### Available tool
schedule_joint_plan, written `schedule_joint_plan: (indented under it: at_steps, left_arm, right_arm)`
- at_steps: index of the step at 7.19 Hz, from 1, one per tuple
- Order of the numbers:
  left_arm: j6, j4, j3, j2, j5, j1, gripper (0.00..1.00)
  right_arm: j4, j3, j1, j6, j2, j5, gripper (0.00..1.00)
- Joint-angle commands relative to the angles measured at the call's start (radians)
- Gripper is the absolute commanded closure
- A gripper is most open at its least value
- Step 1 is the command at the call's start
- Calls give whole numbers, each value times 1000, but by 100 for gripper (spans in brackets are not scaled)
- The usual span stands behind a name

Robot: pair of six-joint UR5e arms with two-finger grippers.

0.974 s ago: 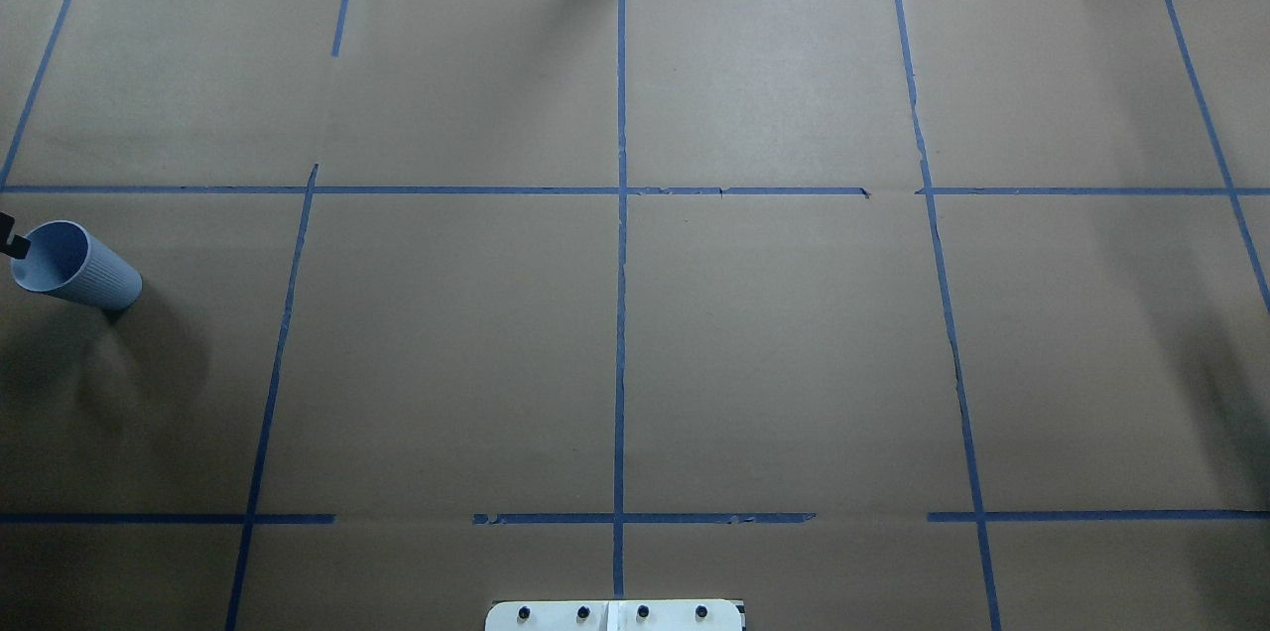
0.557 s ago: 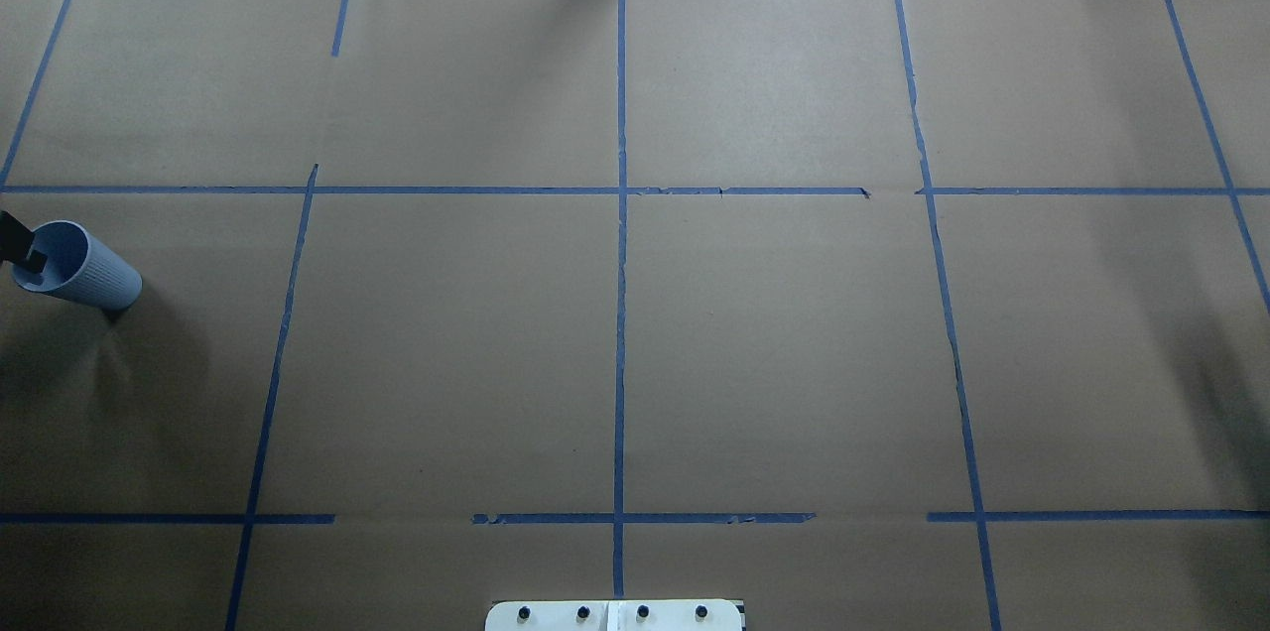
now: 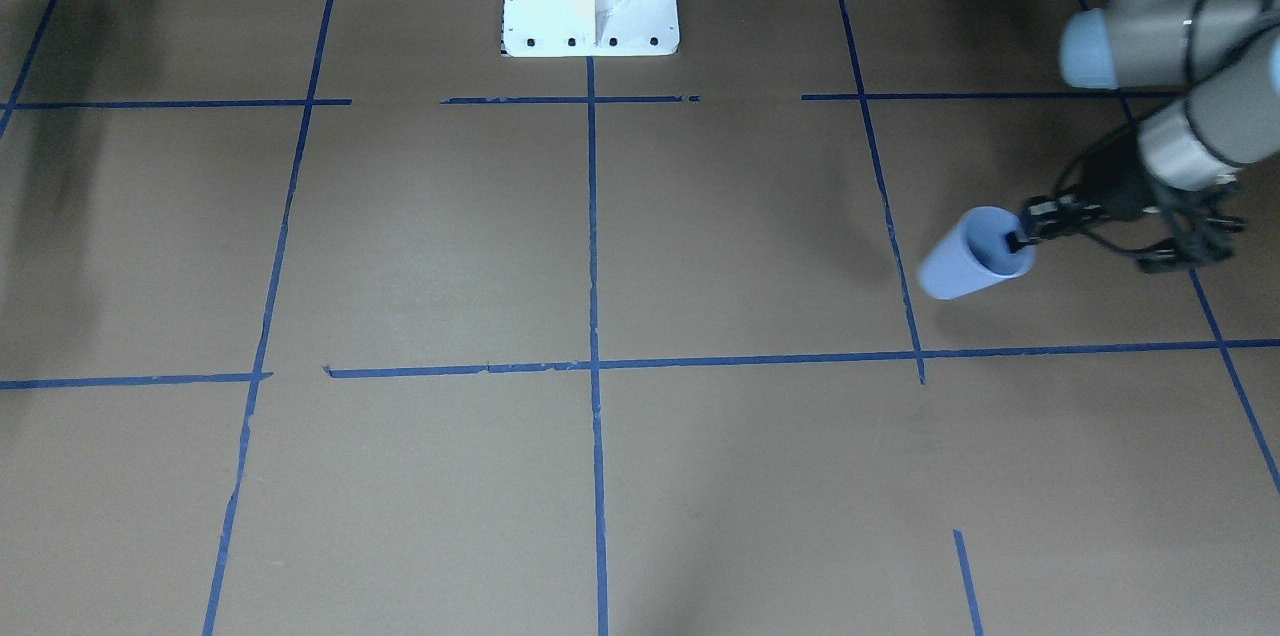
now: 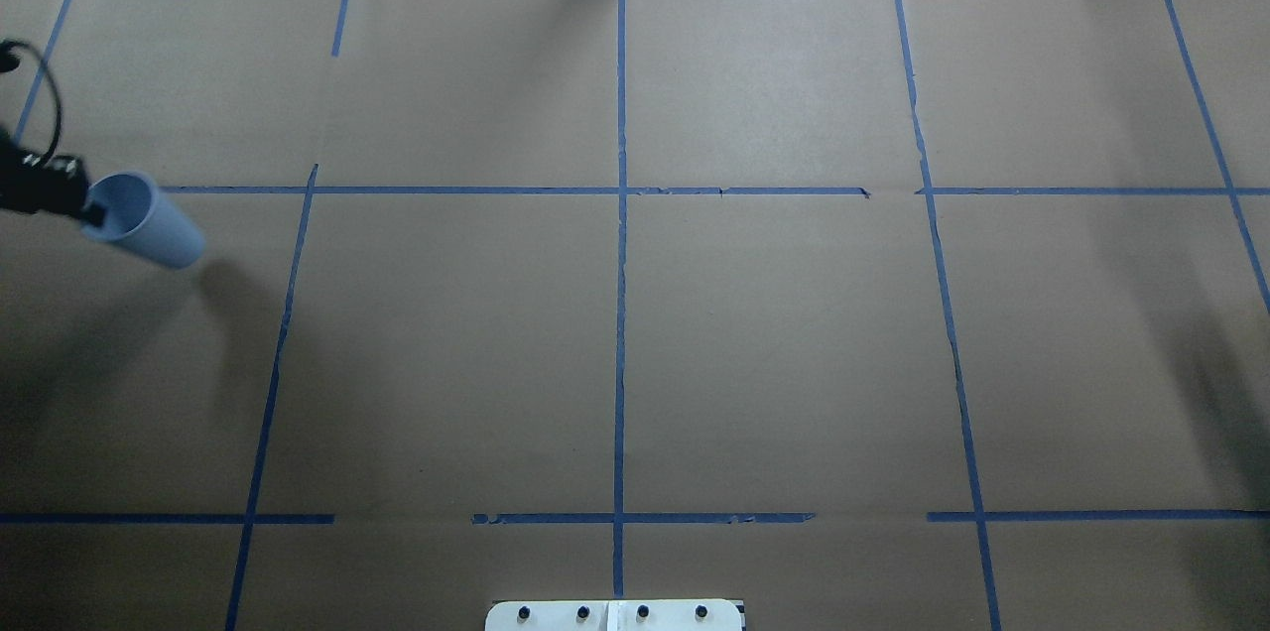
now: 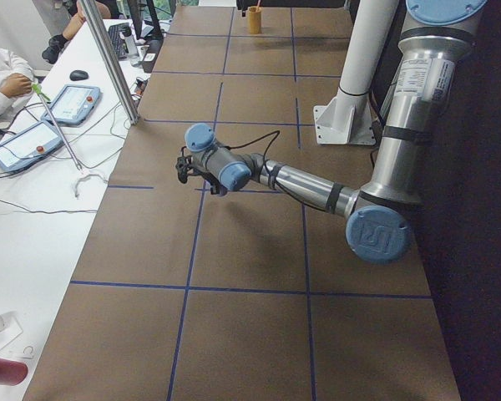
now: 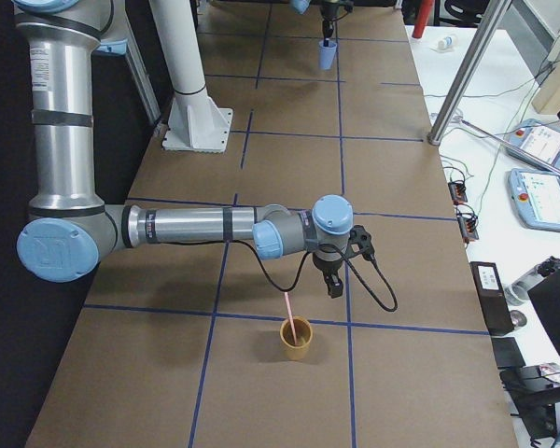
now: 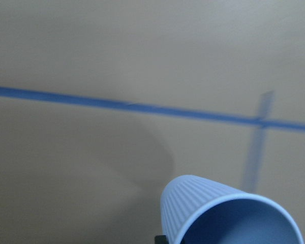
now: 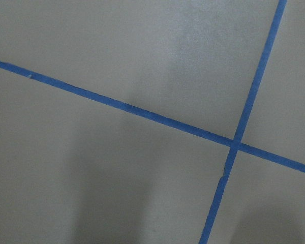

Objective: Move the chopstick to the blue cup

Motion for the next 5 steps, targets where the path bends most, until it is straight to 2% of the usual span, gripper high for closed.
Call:
schedule_joint_plan:
  at_steps: [1,3,4,5]
  left_arm:
    - [-373,10,-1,-238,192,264,100]
    - [-439,145,10,-389,357,388,100]
    - [-433,154,63,-434,409,417,100]
    - [-433,154,170,-522,435,417,100]
  right_arm:
    - [0,3,-4,1,5,3,0]
    - [0,0,-6,1,8,45,0]
    - [0,-1,-6,1,8,53,0]
    - [0,-1,-6,1,8,79,0]
